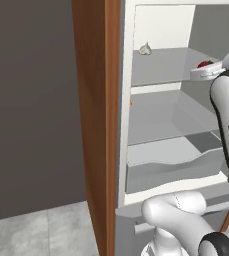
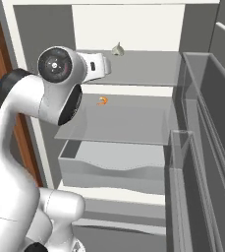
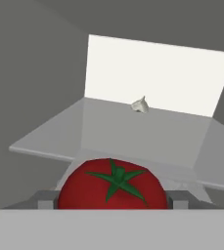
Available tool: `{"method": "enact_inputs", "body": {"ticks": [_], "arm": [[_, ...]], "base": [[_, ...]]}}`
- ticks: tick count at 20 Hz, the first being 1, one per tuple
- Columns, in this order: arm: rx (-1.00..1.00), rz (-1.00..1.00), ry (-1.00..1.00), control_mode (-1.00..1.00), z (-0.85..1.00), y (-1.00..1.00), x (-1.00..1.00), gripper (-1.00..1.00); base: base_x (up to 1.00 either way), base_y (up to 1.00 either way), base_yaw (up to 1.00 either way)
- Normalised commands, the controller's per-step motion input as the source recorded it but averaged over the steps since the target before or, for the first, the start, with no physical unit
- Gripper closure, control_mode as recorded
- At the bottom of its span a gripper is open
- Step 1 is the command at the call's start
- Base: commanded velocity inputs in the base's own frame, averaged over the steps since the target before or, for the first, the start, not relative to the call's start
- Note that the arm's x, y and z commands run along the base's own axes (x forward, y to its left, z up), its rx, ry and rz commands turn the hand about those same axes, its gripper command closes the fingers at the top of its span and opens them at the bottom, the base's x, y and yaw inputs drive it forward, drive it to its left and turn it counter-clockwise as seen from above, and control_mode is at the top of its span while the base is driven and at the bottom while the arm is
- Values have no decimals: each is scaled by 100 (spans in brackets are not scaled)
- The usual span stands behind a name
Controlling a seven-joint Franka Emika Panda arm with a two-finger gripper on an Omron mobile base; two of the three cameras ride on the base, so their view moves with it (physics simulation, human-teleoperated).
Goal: Transport the fish and tomato to the fridge. Place the fish on the rack containing meat and place the tomato on the rack containing the vegetable, ensuring meats and vegetables are on different racks.
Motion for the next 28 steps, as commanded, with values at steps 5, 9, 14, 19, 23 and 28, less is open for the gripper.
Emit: {"method": "enact_inputs", "body": {"ticks": [5,9,14,19,23,28], "arm": [[0,0,2,-100,-38,-10,87,100],[0,0,4,-100,-8,-6,69,100],[0,0,6,-100,0,-3,49,100],[0,0,14,-100,-2,0,36,100],[0,0,19,-100,-22,0,35,100],[0,0,6,-100,-31,0,22,100]], "base": [[0,0,0],[0,0,0],[0,0,0],[0,0,0],[0,0,0],[0,0,0]]}}
